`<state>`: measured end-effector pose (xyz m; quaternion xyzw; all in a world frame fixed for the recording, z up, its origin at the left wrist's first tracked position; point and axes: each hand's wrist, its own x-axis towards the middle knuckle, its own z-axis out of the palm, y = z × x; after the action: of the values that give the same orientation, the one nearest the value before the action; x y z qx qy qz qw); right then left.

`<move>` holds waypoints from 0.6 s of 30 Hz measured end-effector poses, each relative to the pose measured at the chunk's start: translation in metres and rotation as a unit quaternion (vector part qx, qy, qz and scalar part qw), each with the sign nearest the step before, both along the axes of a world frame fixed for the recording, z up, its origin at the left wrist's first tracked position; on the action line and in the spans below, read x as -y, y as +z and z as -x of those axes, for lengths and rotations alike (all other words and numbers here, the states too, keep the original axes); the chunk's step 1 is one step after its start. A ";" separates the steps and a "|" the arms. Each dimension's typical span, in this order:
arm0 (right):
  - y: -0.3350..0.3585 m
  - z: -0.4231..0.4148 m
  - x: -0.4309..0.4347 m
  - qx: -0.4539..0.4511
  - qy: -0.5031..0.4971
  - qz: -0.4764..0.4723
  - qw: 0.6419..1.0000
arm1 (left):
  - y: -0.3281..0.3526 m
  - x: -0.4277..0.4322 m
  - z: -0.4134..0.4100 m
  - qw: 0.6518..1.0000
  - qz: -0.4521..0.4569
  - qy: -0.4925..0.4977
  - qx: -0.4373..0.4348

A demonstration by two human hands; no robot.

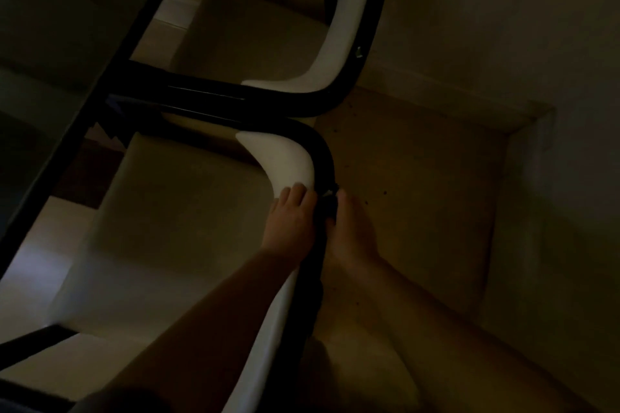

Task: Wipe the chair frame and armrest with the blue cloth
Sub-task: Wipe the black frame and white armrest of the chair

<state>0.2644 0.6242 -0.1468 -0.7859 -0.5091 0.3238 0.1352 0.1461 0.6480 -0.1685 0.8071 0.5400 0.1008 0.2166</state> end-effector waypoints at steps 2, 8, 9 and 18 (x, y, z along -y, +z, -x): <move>-0.005 -0.012 -0.040 0.000 -0.011 -0.011 1.000 | -0.003 -0.039 -0.014 1.000 -0.019 0.025 0.000; -0.013 -0.030 -0.133 0.009 0.036 -0.004 0.999 | -0.006 -0.123 -0.028 0.997 -0.041 0.060 0.002; -0.012 -0.031 -0.137 0.006 0.044 0.003 0.999 | -0.007 -0.127 -0.026 0.998 -0.044 0.049 -0.002; 0.011 -0.046 -0.120 -0.077 0.063 0.069 0.993 | 0.012 -0.122 -0.032 0.998 0.028 0.010 -0.052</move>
<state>0.3108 0.7443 -0.1354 -0.7322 -0.5223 0.4259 0.0985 0.1785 0.7705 -0.1565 0.7991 0.5615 0.0455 0.2099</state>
